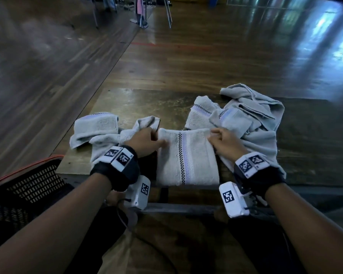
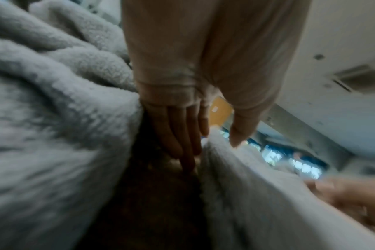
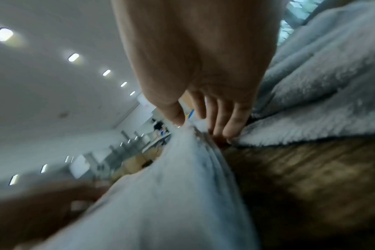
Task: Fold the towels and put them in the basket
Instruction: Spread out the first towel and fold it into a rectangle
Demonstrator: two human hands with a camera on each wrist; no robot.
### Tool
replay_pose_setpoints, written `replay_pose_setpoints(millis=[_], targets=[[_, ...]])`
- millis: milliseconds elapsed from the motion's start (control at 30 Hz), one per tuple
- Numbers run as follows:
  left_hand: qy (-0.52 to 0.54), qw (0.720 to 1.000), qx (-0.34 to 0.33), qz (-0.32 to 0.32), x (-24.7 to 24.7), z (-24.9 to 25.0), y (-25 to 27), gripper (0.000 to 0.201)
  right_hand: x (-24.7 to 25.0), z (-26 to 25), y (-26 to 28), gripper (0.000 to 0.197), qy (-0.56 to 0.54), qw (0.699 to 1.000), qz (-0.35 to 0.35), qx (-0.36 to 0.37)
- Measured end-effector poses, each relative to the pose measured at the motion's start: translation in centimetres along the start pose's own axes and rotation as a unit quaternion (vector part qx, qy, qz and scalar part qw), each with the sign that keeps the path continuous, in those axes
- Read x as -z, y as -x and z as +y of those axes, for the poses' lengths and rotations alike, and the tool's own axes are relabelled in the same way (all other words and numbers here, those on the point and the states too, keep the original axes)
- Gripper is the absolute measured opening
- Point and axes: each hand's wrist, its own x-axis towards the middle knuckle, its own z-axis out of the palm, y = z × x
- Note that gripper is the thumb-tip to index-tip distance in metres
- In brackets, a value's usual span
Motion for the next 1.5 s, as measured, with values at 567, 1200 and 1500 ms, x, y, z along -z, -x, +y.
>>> replay_pose_setpoints(millis=[567, 1200, 1500], targets=[[-0.240, 0.967, -0.087, 0.015, -7.5, -1.1, 0.4, 0.070, -5.1, 2.4, 2.7, 0.055, 0.351, 0.924, 0.049, 0.142], [-0.035, 0.997, 0.069, -0.010, -3.9, -0.5, 1.1, 0.041, -1.5, 1.2, 1.6, 0.046, 0.195, 0.977, -0.022, -0.081], [0.299, 0.946, 0.123, -0.019, -4.2, 0.8, 5.5, 0.018, -0.7, 1.5, 5.3, 0.021, -0.081, 0.993, -0.020, -0.080]])
